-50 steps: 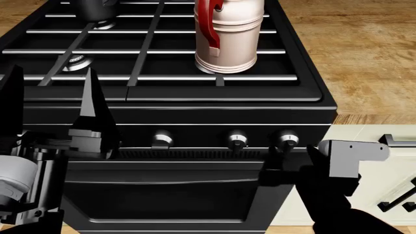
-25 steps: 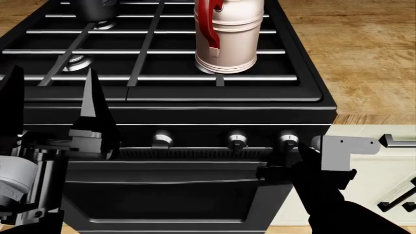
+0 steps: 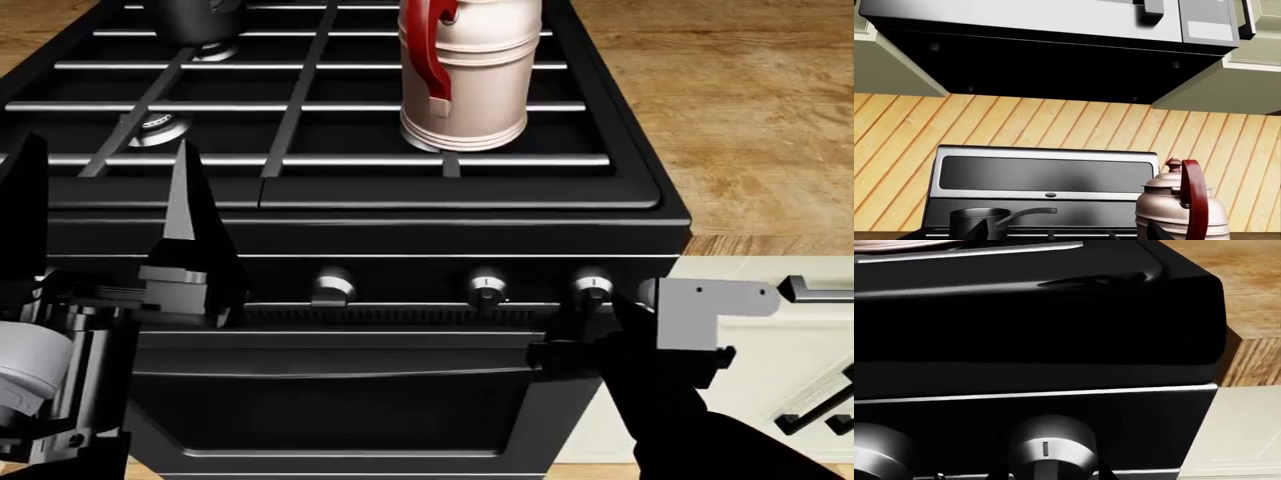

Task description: Pick the kettle from the counter and place it on a stove burner. Then turn the burner on.

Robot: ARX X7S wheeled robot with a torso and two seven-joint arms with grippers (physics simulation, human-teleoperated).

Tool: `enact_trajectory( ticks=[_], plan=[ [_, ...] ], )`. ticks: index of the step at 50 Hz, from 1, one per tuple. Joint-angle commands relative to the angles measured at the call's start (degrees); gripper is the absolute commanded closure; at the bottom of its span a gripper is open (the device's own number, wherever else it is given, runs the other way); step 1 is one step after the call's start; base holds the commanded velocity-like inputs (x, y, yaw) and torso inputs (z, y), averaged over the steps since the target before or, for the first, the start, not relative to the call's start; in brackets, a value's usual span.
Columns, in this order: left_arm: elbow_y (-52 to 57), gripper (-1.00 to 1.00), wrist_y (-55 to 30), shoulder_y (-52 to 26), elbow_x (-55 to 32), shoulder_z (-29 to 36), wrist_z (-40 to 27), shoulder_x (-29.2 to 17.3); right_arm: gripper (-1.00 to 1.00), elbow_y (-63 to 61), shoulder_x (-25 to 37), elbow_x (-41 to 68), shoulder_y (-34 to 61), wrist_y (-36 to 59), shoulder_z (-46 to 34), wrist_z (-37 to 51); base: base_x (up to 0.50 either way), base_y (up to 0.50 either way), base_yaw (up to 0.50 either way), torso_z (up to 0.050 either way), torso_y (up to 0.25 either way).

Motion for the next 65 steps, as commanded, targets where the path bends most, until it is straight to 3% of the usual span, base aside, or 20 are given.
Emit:
enact_trajectory(
  ticks=[1,41,65],
  plan=[
    [-0.2,-1.0,0.3,0.0,-0.2,0.0,0.0,-0.1,1.0,-2.7,2.0,-1.5,2.2,2.7,-3.4,0.3,0.0,0.0,0.0,0.0,0.0],
    [0.2,-1.0,0.5,-0.1,-1.0,-0.1,-0.6,-0.6,1.0,-0.6,2.5,-5.6,19.3,19.7,-20.4,-3.0,0.01,0.0,0.0,0.0,-0.002],
    [0.2,-1.0,1.2,0.2,-2.0,-0.6,-0.7,-1.0,1.0,-0.9,2.1,-10.9,23.1,23.1,-31.5,-5.4,0.02,0.0,0.01,-0.002,-0.008]
  ],
)
